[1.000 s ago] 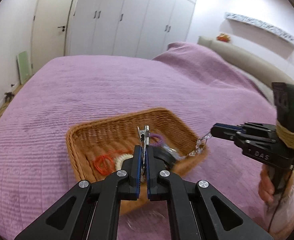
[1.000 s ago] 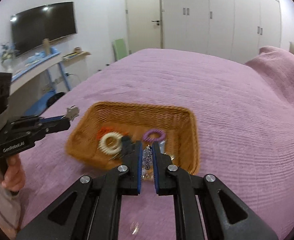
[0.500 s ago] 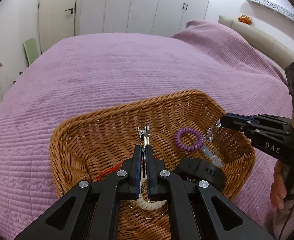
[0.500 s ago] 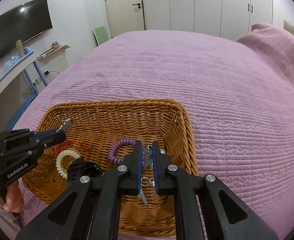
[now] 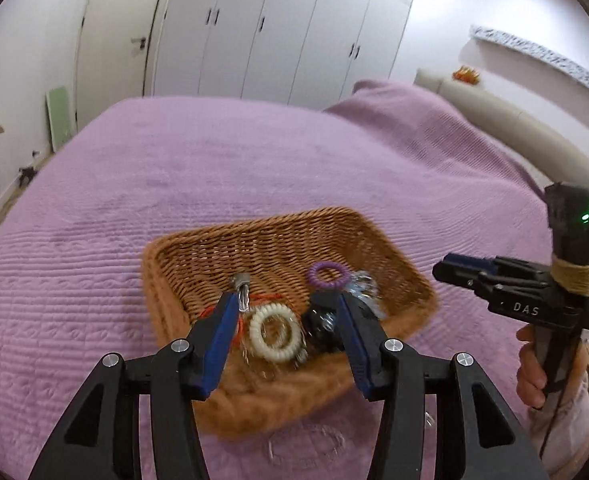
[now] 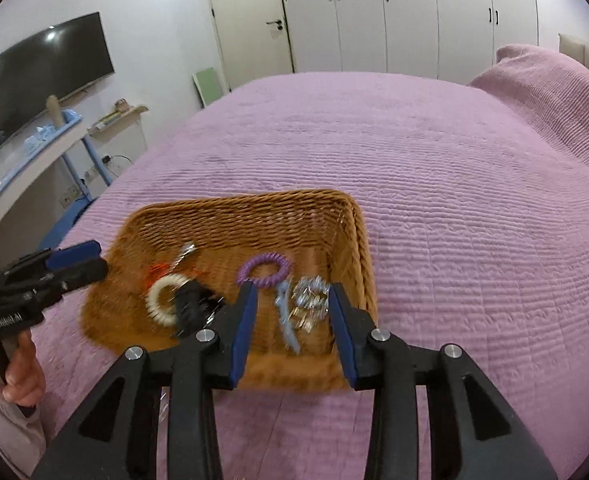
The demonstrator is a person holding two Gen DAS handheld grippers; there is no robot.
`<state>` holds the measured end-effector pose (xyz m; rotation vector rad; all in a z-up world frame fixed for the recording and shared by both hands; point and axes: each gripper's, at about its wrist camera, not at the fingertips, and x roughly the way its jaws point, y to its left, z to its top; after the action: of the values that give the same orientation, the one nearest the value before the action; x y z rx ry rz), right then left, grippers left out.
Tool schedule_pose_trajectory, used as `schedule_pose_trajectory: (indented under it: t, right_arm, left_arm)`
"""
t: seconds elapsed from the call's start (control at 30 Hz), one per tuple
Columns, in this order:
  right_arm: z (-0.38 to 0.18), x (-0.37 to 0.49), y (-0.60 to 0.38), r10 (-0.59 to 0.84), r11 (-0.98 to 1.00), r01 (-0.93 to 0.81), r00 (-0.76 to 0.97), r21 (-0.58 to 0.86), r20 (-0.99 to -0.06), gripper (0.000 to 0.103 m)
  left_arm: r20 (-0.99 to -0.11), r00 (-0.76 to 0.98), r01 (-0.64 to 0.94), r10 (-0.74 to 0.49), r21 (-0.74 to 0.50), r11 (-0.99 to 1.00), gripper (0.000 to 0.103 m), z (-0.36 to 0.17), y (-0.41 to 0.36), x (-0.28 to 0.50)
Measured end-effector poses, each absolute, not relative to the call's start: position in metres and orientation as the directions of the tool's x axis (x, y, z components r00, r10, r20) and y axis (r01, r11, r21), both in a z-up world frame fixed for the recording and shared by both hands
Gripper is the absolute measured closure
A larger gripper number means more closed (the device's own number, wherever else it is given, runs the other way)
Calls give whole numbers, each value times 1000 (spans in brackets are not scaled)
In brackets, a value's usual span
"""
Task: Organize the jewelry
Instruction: 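Lift both tools out of the basket toward the bead bracelet, then grasp the clear bead bracelet with the left tool while the right tool grasps the small silver ring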
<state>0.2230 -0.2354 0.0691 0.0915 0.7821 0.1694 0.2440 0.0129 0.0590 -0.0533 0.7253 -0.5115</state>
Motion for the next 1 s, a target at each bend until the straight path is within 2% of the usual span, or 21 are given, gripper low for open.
schedule_pose_trajectory:
  t: [0.2, 0.3, 0.6, 1.0]
  right_arm:
    - [77, 160, -233, 236, 971, -149, 713, 186, -660, 63]
    - [69, 134, -227, 229, 973, -151, 719, 174, -656, 63]
    - [14, 106, -210, 219, 976, -165, 657, 145, -722, 63]
    - [-17, 109, -215, 231, 972, -172, 618, 158, -752, 63]
  left_arm:
    - [-569, 663, 427, -487, -246, 870, 51, 74, 39, 181]
    - [-576, 664, 408, -477, -256, 876, 51, 66, 44, 160]
    - [-645, 598, 400, -476, -274, 875, 51, 21, 37, 149]
    - [-735, 523, 349, -432, -278, 895, 51, -27, 21, 184]
